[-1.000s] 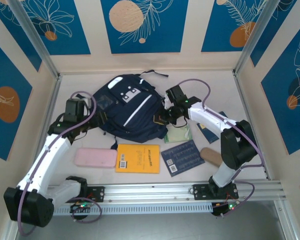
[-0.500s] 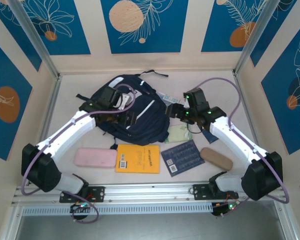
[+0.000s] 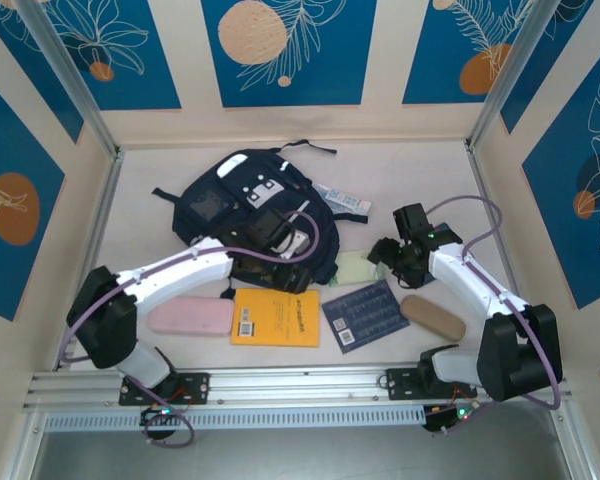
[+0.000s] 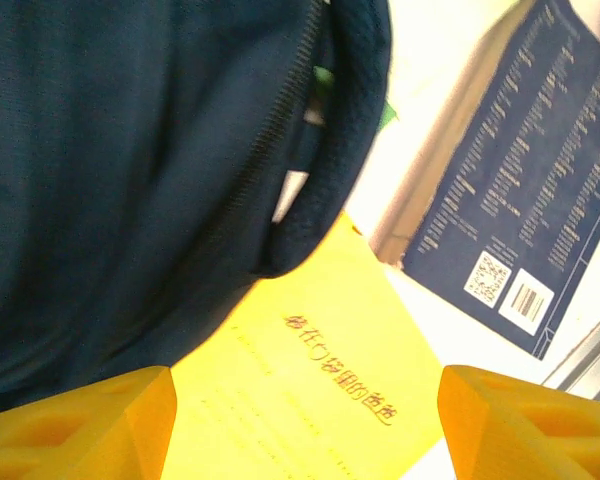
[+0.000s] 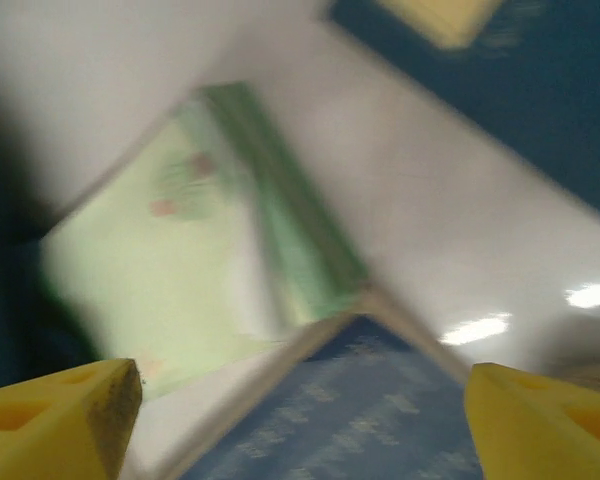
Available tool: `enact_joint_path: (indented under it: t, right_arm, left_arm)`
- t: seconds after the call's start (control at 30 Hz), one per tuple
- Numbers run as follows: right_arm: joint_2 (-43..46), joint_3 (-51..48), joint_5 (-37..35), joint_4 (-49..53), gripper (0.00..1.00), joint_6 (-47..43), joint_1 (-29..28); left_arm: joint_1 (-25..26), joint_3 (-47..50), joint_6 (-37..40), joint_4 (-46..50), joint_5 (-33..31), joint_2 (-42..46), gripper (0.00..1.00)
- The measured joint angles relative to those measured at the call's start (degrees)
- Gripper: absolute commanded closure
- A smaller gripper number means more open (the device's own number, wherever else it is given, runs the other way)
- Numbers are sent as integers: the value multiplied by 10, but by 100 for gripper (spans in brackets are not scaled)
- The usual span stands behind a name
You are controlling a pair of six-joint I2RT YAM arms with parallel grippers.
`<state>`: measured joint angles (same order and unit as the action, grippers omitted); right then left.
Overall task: Pack the student bag
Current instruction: Pick up the glasses case from the bottom-right of the table.
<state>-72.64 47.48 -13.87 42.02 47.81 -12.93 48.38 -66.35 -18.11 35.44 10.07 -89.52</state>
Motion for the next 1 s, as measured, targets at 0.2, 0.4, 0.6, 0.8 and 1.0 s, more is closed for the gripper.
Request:
enact_joint_path:
  t: [0.2,0.4,0.6,0.8,1.0]
  right_arm:
    - [25,0,-75,132,5,100,89]
    - [94,-21,-27,191,1,209,177]
    - [134,-100,72,183,1,336,213]
    - [142,-134,101,132,1,429,216]
    - [96,-159,85,67,1,456,240]
  left_arm:
    - [14,1,-15,-25,9,-15,30]
    - [14,1,-13,-36,-2,-12,28]
    - [10,2,-6,-36,-7,-10,28]
    - [5,11,7,-42,-7,2,28]
    - [-1,12,7,-47,-7,2,29]
